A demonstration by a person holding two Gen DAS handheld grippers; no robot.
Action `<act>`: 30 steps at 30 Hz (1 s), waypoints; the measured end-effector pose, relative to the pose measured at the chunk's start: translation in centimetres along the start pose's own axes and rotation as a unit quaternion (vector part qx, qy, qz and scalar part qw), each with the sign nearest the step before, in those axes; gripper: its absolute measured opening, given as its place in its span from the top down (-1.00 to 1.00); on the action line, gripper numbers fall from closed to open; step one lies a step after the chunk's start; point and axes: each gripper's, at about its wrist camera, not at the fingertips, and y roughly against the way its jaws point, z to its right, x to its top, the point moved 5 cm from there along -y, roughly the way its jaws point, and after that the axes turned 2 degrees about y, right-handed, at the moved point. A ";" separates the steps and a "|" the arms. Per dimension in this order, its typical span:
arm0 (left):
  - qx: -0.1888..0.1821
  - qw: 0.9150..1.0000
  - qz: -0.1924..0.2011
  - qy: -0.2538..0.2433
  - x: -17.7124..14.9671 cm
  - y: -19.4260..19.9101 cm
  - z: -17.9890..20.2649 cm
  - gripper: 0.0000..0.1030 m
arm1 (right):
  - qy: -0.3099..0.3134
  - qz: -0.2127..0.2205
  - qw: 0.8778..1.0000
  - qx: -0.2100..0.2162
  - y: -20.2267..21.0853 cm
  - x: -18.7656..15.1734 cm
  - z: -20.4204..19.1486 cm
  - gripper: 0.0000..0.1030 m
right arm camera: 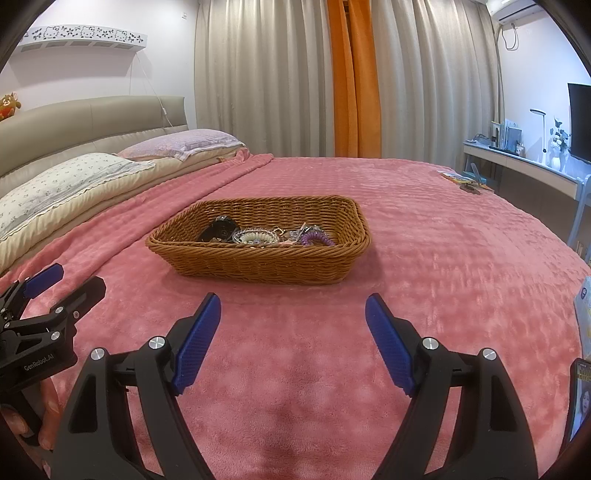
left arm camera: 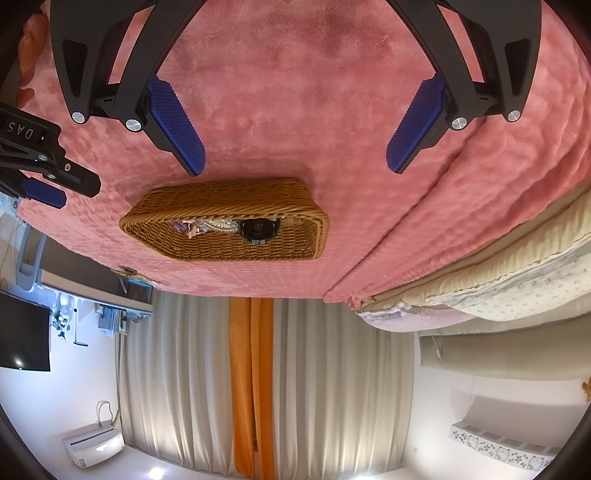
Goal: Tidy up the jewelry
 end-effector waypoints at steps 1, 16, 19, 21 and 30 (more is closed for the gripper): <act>0.000 1.000 0.000 0.000 -0.1 0.0 0.0 -0.85 | 0.000 0.000 1.000 0.000 0.0 0.0 0.0 -0.49; 0.000 1.000 -0.001 -0.001 0.0 0.0 0.0 -0.85 | -0.001 -0.002 1.000 -0.001 -0.1 0.0 0.1 -0.49; 0.000 1.000 0.000 -0.001 0.1 0.0 0.0 -0.85 | -0.001 -0.002 1.000 -0.001 -0.1 0.0 0.1 -0.49; 0.000 1.000 0.000 -0.002 0.0 0.0 0.0 -0.85 | -0.001 -0.002 1.000 -0.001 -0.1 0.0 0.1 -0.49; -0.001 1.000 0.000 -0.002 0.0 0.0 -0.1 -0.85 | 0.000 -0.002 1.000 -0.001 -0.2 0.0 0.2 -0.49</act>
